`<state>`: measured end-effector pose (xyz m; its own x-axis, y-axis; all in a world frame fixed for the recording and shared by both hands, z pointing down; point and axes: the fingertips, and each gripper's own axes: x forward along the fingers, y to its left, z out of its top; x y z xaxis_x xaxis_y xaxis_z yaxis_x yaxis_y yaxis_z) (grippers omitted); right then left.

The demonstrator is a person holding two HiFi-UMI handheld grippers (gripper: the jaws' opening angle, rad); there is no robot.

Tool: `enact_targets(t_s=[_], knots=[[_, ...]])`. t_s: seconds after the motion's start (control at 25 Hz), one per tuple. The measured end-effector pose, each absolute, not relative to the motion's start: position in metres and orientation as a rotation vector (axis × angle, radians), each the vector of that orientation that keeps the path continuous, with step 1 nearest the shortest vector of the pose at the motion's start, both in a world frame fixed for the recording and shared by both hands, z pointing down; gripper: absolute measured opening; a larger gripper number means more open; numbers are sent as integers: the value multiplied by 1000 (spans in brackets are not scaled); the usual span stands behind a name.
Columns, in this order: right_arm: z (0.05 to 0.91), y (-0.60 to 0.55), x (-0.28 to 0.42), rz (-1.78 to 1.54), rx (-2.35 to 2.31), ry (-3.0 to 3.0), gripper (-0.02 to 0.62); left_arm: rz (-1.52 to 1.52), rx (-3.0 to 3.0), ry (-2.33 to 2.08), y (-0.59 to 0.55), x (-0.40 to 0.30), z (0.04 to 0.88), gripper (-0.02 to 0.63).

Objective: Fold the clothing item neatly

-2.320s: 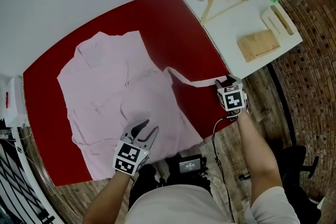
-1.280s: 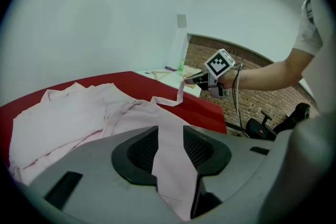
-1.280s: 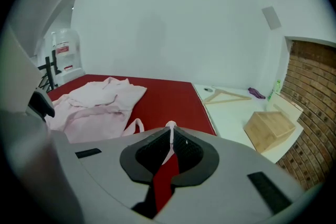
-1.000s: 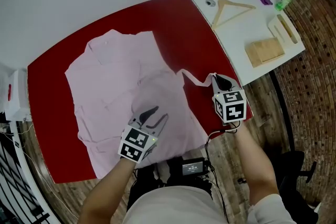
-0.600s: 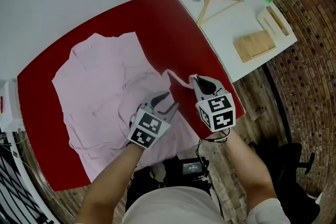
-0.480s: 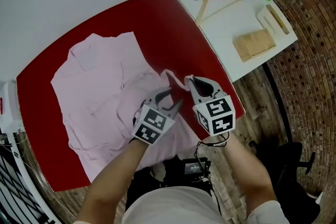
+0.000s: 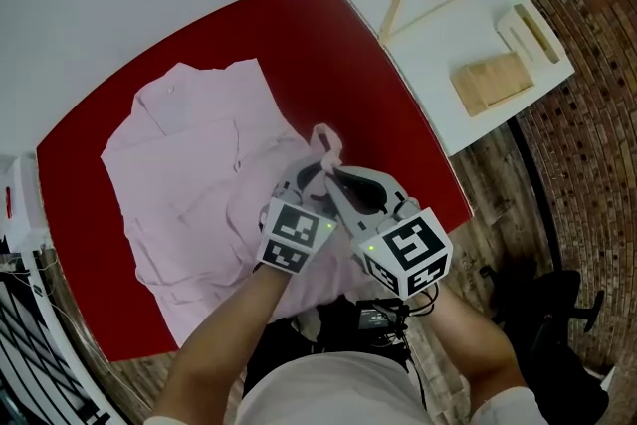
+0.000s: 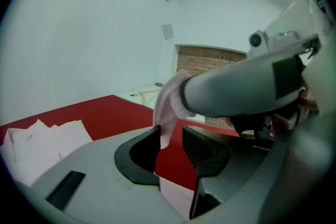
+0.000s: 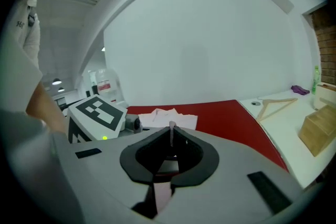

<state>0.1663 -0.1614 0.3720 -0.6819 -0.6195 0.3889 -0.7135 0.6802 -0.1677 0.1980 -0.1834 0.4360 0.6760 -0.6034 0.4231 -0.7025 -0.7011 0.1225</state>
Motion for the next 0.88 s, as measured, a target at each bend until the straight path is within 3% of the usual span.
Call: enact_targets(t_s=[0.16, 0.36, 0.88], knots=[[364, -149, 146, 418, 970, -2672, 28, 377, 2588, -1142, -185, 171, 413, 13], [356, -141, 133, 246, 940, -2729, 31, 271, 2507, -1233, -178, 125, 400, 9], [438, -156, 104, 272, 867, -2524, 41, 133, 2167, -1404, -157, 9, 434, 9]])
